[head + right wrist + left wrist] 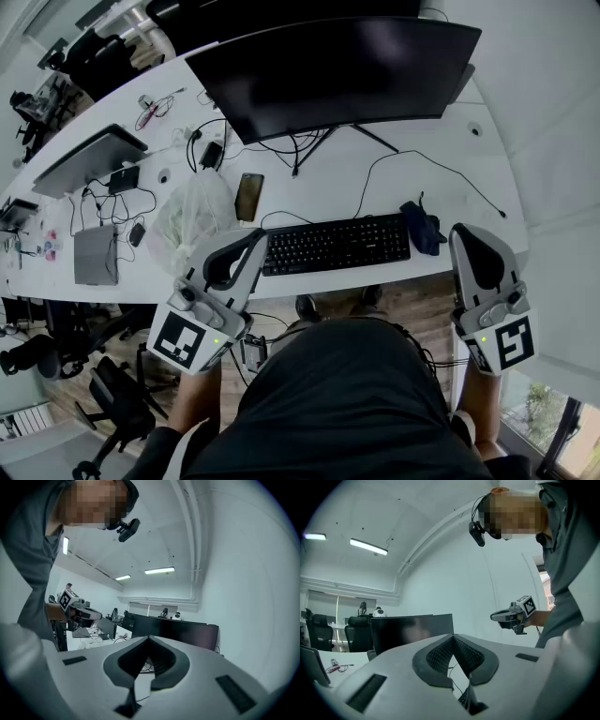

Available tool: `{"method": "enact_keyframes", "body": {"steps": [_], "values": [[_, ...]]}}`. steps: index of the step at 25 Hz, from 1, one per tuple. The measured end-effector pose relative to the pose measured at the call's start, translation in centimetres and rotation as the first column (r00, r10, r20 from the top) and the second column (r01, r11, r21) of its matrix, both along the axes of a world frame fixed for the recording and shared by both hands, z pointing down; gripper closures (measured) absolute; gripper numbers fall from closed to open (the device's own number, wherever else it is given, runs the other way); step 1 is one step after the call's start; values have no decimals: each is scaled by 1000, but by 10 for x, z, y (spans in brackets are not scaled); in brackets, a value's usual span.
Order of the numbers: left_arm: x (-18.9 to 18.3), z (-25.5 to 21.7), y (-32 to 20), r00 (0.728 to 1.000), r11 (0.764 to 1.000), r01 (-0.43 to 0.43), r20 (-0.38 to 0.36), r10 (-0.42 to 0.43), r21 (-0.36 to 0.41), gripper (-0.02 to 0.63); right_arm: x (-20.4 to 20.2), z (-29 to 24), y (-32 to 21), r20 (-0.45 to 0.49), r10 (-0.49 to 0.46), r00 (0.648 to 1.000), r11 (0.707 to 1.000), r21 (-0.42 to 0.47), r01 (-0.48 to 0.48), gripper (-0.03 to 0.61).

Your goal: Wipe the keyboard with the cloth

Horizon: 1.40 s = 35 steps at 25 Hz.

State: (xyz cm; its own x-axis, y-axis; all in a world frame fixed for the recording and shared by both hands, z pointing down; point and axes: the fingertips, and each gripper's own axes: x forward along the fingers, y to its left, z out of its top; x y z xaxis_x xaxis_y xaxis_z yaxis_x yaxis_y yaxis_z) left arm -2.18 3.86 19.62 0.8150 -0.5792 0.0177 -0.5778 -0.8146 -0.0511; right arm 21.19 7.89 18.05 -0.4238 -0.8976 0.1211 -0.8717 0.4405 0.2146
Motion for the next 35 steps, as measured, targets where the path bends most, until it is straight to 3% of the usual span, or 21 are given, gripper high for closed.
{"method": "enact_keyframes", "body": {"steps": [6,12,17,22,24,26,27,28,32,35], "values": [[-55,11,2,999,999,-40,4,40,-21,611,-54,5,9,6,36,999,999,-7,-36,569],[-79,17,7,998,996,-54,-26,52,-66,611,-84,5,15,0,60,998,998,-24,-60,569],[-81,32,4,998,994,-51,-39,47,-98,611,-74,9,5,27,91,996,995,-38,-90,569],[-61,47,3,999,991,-33,-7,32,-127,611,-22,66,-23,29,106,994,978,-184,-99,568],[-53,48,1,1000,989,-13,1,13,-146,611,9,114,-41,9,122,993,950,-291,-114,566],[-44,47,-1,1000,986,10,9,-9,-165,611,40,177,-57,-12,140,990,893,-430,-132,530],[-38,47,-1,1000,984,23,18,-20,-176,611,54,213,-62,-25,146,989,852,-506,-138,421],[-32,49,-1,999,982,36,31,-31,-187,611,68,248,-66,-40,148,988,808,-571,-144,367],[-3,54,-5,995,979,72,86,-56,-191,611,108,362,-69,-139,111,984,679,-712,-177,365],[18,57,-8,990,976,102,119,-80,-193,611,120,420,-65,-145,71,987,618,-770,-157,365]]}}
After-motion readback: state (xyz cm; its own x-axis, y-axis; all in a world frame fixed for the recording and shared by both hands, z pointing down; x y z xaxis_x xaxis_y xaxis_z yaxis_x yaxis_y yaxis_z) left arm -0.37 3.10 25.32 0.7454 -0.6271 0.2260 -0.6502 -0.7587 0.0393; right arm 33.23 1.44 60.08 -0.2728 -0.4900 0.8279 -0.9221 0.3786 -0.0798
